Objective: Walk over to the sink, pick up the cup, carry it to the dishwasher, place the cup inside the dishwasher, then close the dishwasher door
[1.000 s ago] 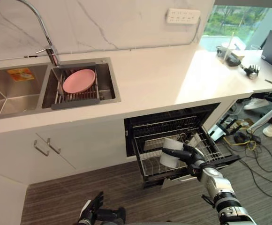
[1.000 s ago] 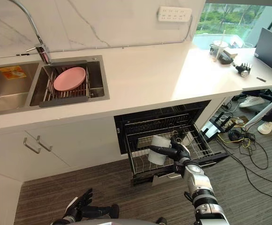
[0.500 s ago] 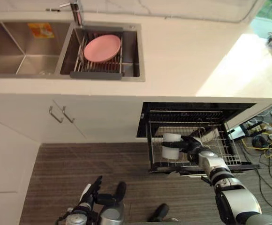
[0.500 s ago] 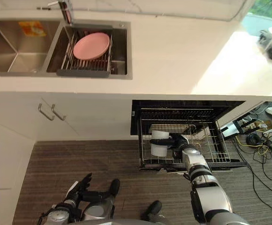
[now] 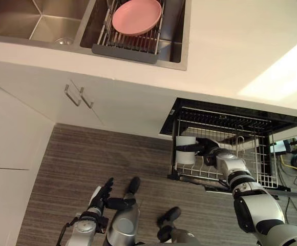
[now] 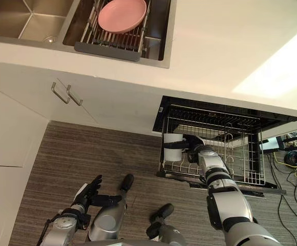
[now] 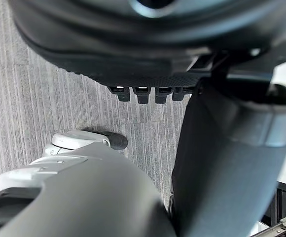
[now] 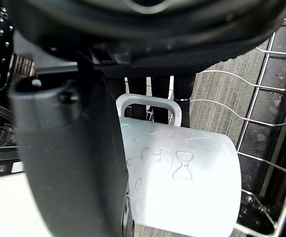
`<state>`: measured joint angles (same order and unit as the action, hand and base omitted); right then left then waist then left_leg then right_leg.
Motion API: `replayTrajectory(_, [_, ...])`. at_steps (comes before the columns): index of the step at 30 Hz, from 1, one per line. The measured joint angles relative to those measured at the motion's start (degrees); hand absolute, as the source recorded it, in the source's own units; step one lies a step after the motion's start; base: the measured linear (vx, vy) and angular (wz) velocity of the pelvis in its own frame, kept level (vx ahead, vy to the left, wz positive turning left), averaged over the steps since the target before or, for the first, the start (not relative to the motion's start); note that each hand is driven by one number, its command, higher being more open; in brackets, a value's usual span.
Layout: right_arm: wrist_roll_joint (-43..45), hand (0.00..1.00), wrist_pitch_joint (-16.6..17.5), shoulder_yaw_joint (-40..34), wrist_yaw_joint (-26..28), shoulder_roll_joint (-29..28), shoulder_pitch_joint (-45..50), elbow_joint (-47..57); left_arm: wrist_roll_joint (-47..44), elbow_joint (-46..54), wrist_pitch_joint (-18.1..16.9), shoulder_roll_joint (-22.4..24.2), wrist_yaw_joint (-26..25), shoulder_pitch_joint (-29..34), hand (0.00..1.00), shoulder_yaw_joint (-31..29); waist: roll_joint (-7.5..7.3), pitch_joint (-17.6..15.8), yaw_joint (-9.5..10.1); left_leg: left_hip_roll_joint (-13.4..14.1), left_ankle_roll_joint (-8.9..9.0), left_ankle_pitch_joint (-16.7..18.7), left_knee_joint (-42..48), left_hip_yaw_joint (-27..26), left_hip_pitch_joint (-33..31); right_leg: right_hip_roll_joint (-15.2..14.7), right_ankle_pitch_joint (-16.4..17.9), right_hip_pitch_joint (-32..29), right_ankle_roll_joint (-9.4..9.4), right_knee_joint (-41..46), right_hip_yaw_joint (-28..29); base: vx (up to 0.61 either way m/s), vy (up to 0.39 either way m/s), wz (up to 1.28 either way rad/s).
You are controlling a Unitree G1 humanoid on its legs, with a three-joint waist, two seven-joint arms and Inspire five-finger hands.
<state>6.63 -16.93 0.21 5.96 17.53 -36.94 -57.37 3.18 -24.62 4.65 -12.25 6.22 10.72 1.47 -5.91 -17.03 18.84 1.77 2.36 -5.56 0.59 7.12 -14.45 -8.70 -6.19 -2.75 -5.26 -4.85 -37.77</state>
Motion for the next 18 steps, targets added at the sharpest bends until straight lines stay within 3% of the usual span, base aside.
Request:
replayTrajectory(4, [0.2, 0.00, -0.6, 0.0, -0.7, 0.0, -2.9, 0.0, -2.2, 0.0, 1.4, 0.0, 0.1, -1.2, 1.00, 0.1, -0.07, -0.9, 0.35, 0.7, 0.55, 0.4, 0.0, -0.1, -0.3, 0.6, 0.0, -0.1, 0.03, 0.0, 0.1, 0.00, 0.000, 0.00])
replayTrajectory(5, [0.3, 1.00, -0.6, 0.0, -0.8, 0.0, -3.3, 0.0, -2.4, 0.0, 1.6, 0.0, 0.2, -1.3, 1.00, 0.1, -0.09, -1.0, 0.40, 0.9, 0.60, 0.5, 0.0, -0.2, -0.3, 0.7, 0.0, -0.2, 0.05, 0.0, 0.1, 0.00, 0.000, 0.00])
replayTrajectory(18, [1.2, 1.00, -0.5, -2.2, -0.5, 0.0, -5.8, 0.2, -3.2, -0.4, 2.6, -0.1, 0.8, -1.5, 1.00, 1.0, -0.17, -1.0, 0.65, 2.0, 1.08, 0.6, 0.1, -1.8, 0.5, 1.6, 0.2, -0.3, 0.22, 0.0, 2.6, 0.02, 0.026, -0.06])
